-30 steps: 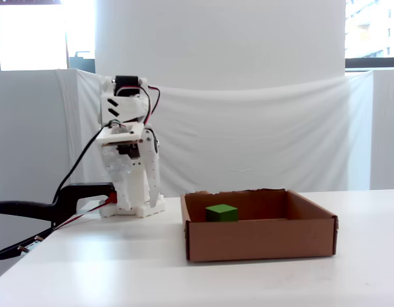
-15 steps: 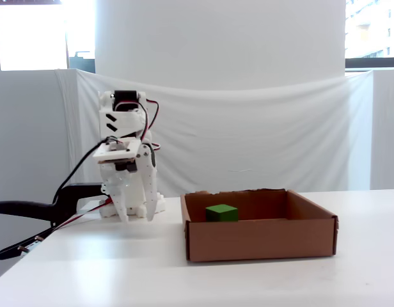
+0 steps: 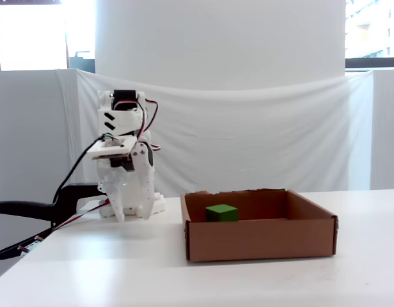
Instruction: Grasp a green cube and put it in a box.
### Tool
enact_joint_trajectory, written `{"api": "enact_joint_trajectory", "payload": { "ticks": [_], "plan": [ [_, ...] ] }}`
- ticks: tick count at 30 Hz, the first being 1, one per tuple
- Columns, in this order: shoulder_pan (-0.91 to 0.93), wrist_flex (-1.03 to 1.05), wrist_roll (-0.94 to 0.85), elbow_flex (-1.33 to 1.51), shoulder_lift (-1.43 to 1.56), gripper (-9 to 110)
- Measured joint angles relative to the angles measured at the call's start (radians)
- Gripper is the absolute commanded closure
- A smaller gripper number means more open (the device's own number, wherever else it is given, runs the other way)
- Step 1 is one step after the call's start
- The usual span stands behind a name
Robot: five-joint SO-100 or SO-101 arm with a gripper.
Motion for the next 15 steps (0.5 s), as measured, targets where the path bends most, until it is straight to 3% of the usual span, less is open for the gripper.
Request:
{"api": "enact_joint_trajectory", "payload": {
  "ticks": [15],
  "plan": [
    [-0.002,0.0,0.037,0.0,0.0,81]
  ]
}}
